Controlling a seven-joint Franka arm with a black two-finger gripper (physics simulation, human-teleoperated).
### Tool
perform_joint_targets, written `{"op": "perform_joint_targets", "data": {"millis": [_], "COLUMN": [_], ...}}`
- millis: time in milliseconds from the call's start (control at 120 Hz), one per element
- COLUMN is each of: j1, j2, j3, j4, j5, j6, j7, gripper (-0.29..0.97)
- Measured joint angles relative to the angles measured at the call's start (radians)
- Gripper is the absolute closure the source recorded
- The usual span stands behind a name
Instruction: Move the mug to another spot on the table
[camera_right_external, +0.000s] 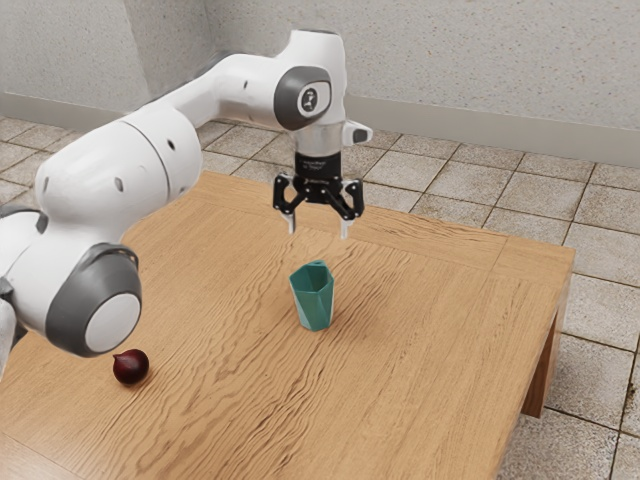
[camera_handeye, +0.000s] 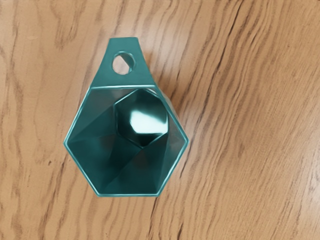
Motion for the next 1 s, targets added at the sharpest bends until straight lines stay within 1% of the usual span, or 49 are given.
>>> {"op": "perform_joint_targets", "data": {"millis": [350,550,808,1000], "j1": [0.017,0.018,0.017,0.017], "j2": [0.095,0.105,0.103,0.093], "j3": [0.004,0.001,-0.005,-0.006], "j4": [-0.008,-0.042,-0.061,-0.095], "j5": [0.004,0.003,-0.004,-0.003], "j6": [0.075,0.102,0.120,0.133], "j7": [0.001,0.004,0.007,0.007], "gripper": [0.00,0.00,0.22,0.30]}}
